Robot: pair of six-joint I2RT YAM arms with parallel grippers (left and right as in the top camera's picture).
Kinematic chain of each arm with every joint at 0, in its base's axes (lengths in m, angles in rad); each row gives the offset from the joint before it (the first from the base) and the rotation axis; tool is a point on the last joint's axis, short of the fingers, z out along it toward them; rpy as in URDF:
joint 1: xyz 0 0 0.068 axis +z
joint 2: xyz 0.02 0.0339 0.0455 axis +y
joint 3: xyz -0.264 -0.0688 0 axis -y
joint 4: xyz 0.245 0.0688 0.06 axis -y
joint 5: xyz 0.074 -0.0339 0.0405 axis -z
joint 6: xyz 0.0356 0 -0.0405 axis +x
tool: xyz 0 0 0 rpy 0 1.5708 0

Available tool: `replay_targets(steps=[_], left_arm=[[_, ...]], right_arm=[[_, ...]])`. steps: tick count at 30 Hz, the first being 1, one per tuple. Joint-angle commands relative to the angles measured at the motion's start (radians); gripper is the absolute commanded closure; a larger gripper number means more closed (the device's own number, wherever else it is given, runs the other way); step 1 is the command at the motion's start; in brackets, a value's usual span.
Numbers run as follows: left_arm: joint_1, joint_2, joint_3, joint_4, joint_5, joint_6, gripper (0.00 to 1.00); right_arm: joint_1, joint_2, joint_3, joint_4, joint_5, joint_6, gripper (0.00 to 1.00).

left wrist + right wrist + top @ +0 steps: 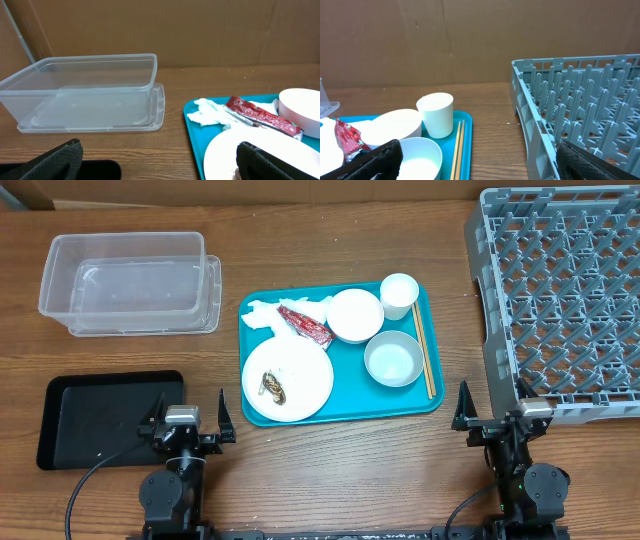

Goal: Sort waste into correct bins and load items into the dishwasher

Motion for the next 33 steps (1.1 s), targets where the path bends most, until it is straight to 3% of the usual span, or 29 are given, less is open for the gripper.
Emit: replay_targets(steps=[1,27,30,33], left_arm=[[0.001,-0.011,-0.007,0.004,0.0,0.016,0.0],[0.001,-0.011,-0.007,0.004,0.0,0.016,0.0],[0.001,-0.011,-0.007,0.004,0.0,0.016,0.0],[0.001,-0.011,-0.007,0.004,0.0,0.016,0.0]], right_arm=[[-0.006,-0.009,-0.01,0.006,0.003,-0.004,0.0],[-0.006,-0.009,-0.01,0.009,0.002,-0.004,0.0],[-0.006,-0.009,-0.01,0.124,-0.105,0.011,0.0],[-0.006,-0.009,-0.01,0.312,-0.355,0.101,0.0]])
